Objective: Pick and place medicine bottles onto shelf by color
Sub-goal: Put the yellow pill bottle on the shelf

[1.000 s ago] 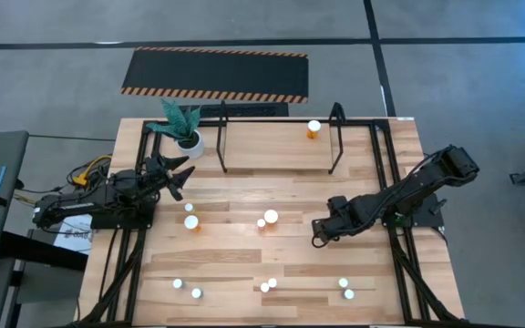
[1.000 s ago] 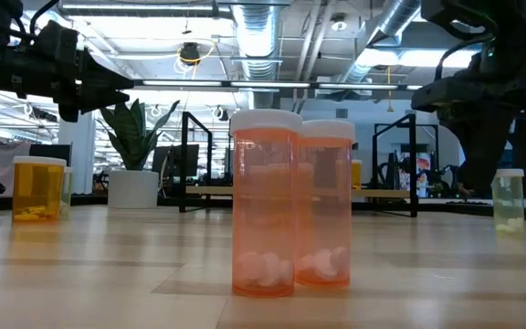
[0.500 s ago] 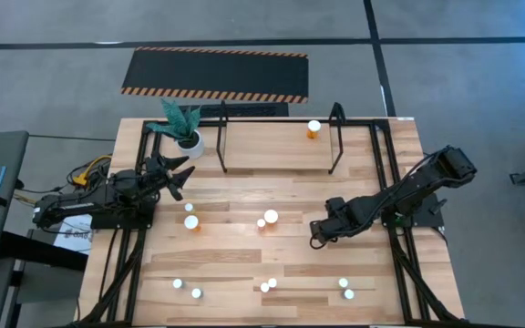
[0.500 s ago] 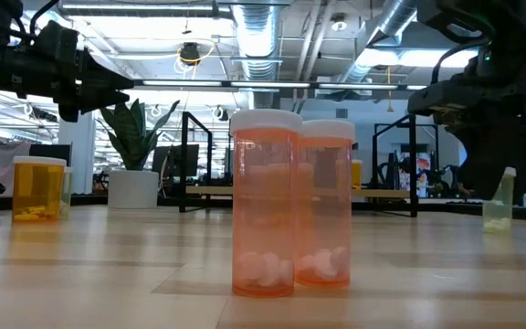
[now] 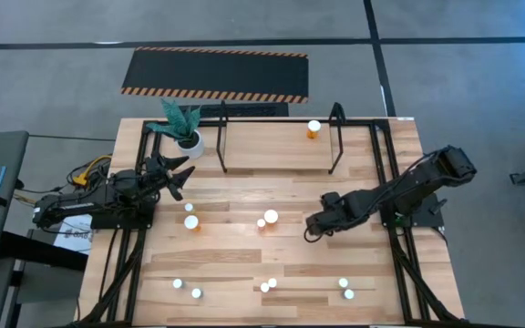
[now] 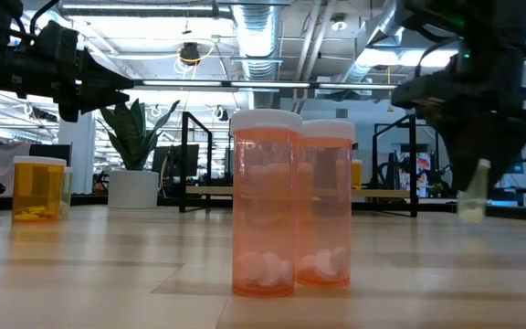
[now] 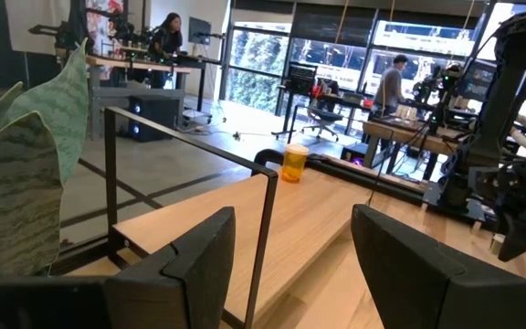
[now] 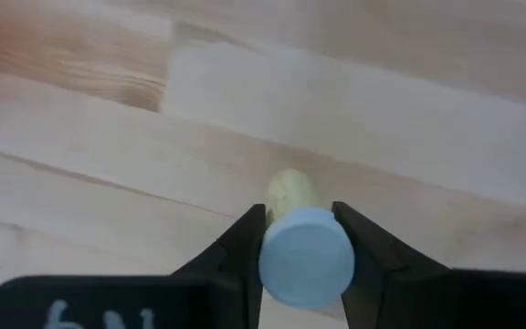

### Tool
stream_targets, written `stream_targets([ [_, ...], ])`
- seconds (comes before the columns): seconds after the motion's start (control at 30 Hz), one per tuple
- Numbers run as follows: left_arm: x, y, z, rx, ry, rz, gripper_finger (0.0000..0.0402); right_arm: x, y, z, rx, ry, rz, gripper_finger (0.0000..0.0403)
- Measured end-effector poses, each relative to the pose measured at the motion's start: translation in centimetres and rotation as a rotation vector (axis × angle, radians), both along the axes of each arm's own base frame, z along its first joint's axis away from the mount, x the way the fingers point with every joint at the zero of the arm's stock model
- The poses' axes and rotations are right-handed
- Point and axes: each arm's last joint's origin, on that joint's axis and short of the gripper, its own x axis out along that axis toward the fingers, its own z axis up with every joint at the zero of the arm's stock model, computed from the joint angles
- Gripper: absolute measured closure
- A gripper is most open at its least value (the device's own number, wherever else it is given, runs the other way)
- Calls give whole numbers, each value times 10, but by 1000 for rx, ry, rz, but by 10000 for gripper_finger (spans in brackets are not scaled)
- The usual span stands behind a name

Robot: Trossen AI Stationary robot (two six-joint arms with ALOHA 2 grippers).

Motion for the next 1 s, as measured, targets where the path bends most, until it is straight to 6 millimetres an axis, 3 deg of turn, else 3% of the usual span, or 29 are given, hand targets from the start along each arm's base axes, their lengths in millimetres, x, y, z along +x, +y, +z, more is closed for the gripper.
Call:
stream_targets([
  [1.0,0,0,0,0,0,0,193,45,-79,63,-164,-159,324,290],
])
